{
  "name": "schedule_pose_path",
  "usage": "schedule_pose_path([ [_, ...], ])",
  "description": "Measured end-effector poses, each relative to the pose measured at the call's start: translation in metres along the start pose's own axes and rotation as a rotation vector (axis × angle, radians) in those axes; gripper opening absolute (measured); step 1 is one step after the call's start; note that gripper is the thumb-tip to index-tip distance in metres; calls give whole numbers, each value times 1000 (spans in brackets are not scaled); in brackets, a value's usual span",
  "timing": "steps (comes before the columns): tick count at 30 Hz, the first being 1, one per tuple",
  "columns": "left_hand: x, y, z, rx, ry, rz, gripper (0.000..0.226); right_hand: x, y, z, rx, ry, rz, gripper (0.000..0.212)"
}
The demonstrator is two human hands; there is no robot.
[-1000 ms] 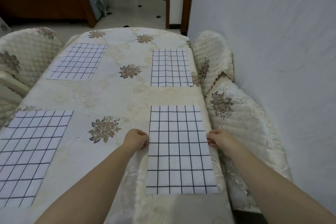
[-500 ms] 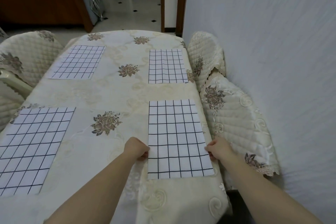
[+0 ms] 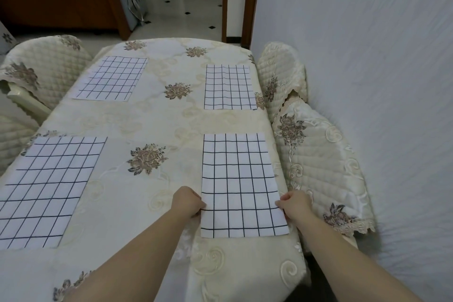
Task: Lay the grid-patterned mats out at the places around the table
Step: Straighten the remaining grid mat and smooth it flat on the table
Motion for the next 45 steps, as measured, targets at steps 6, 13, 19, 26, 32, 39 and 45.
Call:
schedule_pose_path([
  [6,-3,3,-1,12,-6,-15,13,1,-1,2,2,-3,4,14],
  [13,-4,3,-4,-10,-30,-103,11,3,-2,3,-4,9,17,25],
  [19,-1,3,-4,-31,-50,-172,12,4,-1,4,-4,7,59,16],
  [26,21,-9,9,158,-397,-516,15,-20,-6,22,224,320,337,23],
  [32,-2,-80,27,-123,-816,-697,37,-39,-77,56,83,729,523,36],
  [39,-31,-77,35,-134,-724,-762,81,-15,-93,58,31,630,746,57],
  [45,-37,-66,29,-3,-602,-762,80,15,-64,35,105,451,727,71],
])
Point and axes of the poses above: each hand's wrist, its own z-axis away from the middle knuckle, its own y-axis out of the back of the hand, x = y × z, the point moved 3 cm from there along -z, towards the middle knuckle, and after that the axes turned 8 degrees about z, right-handed, at the moved point
